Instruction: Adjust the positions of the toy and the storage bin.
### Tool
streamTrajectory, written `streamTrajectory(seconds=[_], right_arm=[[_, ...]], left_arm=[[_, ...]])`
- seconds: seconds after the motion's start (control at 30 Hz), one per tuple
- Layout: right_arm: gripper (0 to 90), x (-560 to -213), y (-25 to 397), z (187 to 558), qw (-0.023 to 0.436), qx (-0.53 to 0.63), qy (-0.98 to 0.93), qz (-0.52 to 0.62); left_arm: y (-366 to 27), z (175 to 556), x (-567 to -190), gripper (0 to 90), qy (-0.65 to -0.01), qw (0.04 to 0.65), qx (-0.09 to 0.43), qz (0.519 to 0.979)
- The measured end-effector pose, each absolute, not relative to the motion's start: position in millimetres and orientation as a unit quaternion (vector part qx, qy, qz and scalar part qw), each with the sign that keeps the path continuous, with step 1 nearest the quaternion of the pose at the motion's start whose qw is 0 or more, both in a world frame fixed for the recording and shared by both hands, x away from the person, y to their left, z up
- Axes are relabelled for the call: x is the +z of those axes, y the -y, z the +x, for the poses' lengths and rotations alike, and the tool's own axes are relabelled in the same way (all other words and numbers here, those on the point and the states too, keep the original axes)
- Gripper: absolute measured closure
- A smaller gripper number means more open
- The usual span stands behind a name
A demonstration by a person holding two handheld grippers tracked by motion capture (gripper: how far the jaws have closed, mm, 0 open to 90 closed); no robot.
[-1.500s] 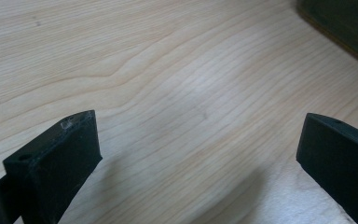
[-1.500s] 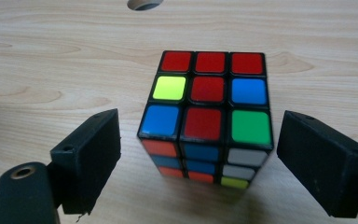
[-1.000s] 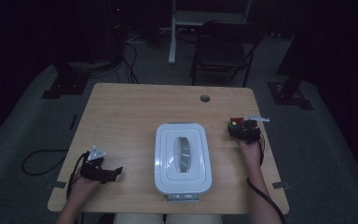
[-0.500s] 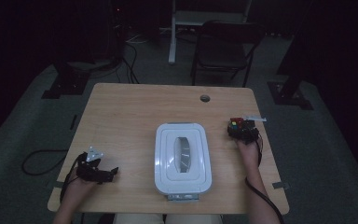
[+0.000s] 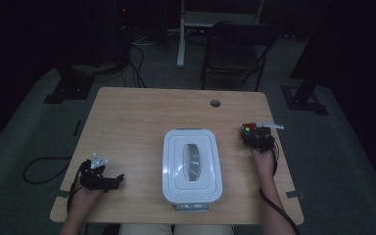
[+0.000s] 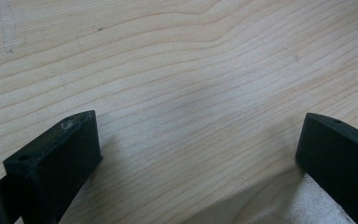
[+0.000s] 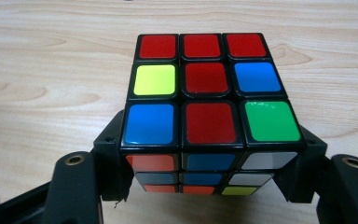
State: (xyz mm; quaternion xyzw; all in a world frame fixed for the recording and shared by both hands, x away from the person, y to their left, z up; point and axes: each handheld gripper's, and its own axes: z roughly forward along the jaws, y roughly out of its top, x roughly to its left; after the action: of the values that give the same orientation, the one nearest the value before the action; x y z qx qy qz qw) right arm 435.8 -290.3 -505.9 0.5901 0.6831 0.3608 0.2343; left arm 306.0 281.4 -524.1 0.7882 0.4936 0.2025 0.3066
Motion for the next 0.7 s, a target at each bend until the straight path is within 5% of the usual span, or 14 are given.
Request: streamTrajectory(seconds=[0.7], right_arm=[[33.6, -490.9, 305.2, 348.6, 0.247, 0.373, -0.711, 0.543]], left_arm=[[-281.5, 306.1, -524.1, 0.5, -0.494, 0.306, 0.203, 0.788]])
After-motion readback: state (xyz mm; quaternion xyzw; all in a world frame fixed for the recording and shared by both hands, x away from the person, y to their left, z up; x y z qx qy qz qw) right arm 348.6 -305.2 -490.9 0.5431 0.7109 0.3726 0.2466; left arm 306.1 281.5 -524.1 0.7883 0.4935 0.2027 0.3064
